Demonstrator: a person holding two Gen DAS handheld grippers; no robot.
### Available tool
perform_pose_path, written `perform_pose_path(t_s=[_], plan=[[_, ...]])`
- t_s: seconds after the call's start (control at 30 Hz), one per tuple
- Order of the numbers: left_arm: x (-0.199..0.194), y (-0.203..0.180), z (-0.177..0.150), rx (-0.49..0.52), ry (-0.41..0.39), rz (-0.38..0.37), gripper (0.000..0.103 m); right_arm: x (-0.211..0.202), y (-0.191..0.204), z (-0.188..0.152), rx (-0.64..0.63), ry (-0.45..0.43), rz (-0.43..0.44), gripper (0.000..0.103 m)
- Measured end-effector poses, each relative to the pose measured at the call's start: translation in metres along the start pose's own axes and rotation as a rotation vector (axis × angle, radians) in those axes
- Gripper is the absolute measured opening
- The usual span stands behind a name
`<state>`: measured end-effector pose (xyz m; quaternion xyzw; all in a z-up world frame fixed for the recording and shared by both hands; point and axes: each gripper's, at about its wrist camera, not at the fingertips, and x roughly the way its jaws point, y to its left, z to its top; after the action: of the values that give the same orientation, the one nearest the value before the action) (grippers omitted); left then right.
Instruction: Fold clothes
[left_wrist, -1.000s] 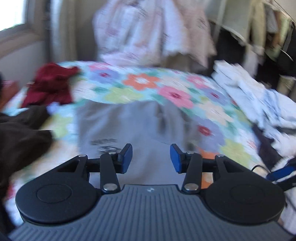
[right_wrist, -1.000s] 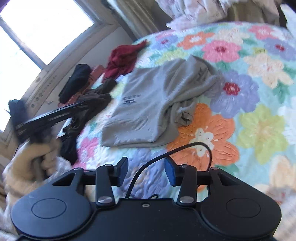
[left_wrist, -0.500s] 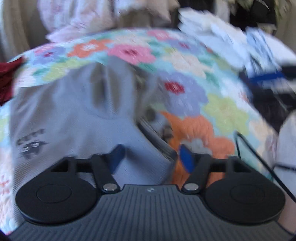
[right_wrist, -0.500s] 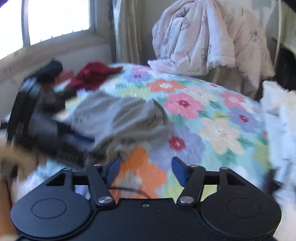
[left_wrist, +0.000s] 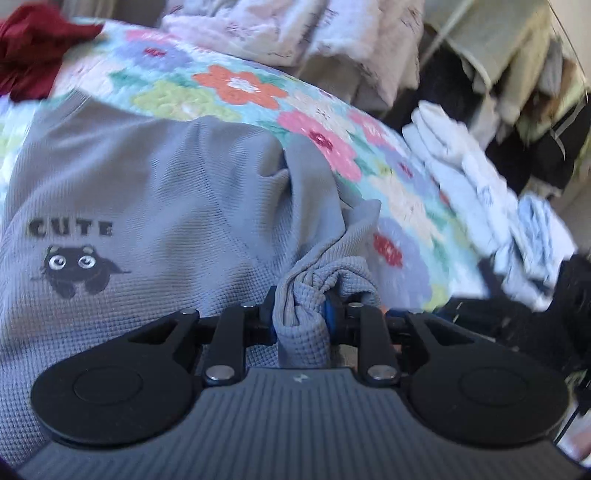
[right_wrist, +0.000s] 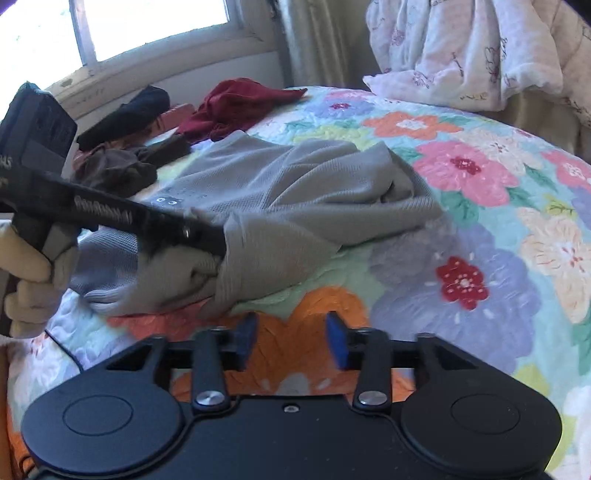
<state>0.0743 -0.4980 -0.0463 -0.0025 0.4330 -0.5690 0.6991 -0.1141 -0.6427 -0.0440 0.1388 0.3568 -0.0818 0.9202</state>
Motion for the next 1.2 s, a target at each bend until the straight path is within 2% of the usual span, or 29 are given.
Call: perform_pose_path(t_s=[0.1, 0.13, 0.2, 0.27, 0.3, 0.33, 0.37, 0.4, 0.5, 0.57, 0.63, 0.7, 0.8, 0.87, 0.9, 0.93, 0.97, 1.0, 1.1, 1.13, 1.2], plan=[[-0.001, 0.005, 0.001, -0.024, -0.012, -0.01, 0.022, 0.009, 0.008, 0.007, 0.082, -0.007, 0.09, 0.059], [-0.003, 0.007, 0.002, -0.031, -0.018, -0.014, 0.022, 0.014, 0.013, 0.01, 0.087, -0.01, 0.091, 0.067], [-0.007, 0.009, 0.003, -0.037, -0.033, -0.021, 0.022, 0.028, 0.024, 0.012, 0.091, -0.024, 0.031, 0.073], [-0.011, 0.009, 0.004, -0.03, -0.05, -0.017, 0.022, 0.043, 0.028, 0.013, 0.099, -0.029, -0.075, 0.07], [-0.012, 0.009, 0.005, -0.023, -0.058, -0.013, 0.022, 0.046, 0.027, 0.014, 0.092, -0.047, -0.111, 0.064], [-0.014, 0.008, 0.005, -0.017, -0.064, -0.012, 0.022, 0.045, 0.024, 0.015, 0.09, -0.061, -0.123, 0.029], [-0.016, 0.007, 0.004, -0.012, -0.068, -0.019, 0.022, 0.043, 0.02, 0.016, 0.096, -0.069, -0.128, 0.007], [-0.019, 0.005, 0.004, -0.006, -0.072, -0.031, 0.022, 0.037, 0.018, 0.018, 0.09, -0.082, -0.144, 0.006], [-0.023, -0.006, 0.001, 0.023, -0.07, -0.063, 0.022, 0.007, 0.025, 0.025, -0.088, -0.145, -0.329, 0.006], [-0.02, -0.013, -0.002, 0.044, -0.05, -0.071, 0.022, -0.011, 0.038, 0.024, -0.279, -0.171, -0.471, 0.004], [-0.016, -0.021, -0.005, 0.065, -0.027, -0.076, 0.022, -0.015, 0.049, 0.014, -0.483, -0.154, -0.586, 0.004], [-0.008, -0.028, -0.011, 0.098, 0.012, -0.059, 0.022, -0.007, 0.054, -0.006, -0.651, -0.082, -0.661, 0.004], [0.005, -0.036, -0.018, 0.154, 0.074, -0.041, 0.024, 0.018, 0.045, -0.037, -0.762, 0.129, -0.668, 0.006], [0.007, -0.04, -0.021, 0.174, 0.081, -0.033, 0.025, 0.024, 0.039, -0.042, -0.736, 0.174, -0.659, 0.008], [0.006, -0.042, -0.021, 0.184, 0.08, -0.035, 0.026, 0.021, 0.038, -0.037, -0.701, 0.156, -0.661, 0.009], [0.005, -0.043, -0.021, 0.196, 0.075, -0.04, 0.027, 0.017, 0.035, -0.03, -0.642, 0.128, -0.658, 0.016], [0.004, -0.045, -0.021, 0.209, 0.071, -0.044, 0.029, 0.013, 0.03, -0.022, -0.568, 0.096, -0.648, 0.033], [0.003, -0.046, -0.02, 0.221, 0.069, -0.051, 0.034, 0.008, 0.023, -0.015, -0.479, 0.066, -0.623, 0.038], [0.002, -0.05, -0.021, 0.237, 0.062, -0.067, 0.035, -0.002, -0.013, -0.005, -0.158, 0.03, -0.444, 0.046], [0.002, -0.051, -0.021, 0.245, 0.06, -0.072, 0.035, -0.002, -0.026, -0.002, -0.062, 0.022, -0.399, 0.05], [0.009, -0.052, -0.022, 0.256, 0.066, -0.054, 0.035, 0.002, -0.044, 0.0, 0.071, -0.024, -0.347, 0.05]])
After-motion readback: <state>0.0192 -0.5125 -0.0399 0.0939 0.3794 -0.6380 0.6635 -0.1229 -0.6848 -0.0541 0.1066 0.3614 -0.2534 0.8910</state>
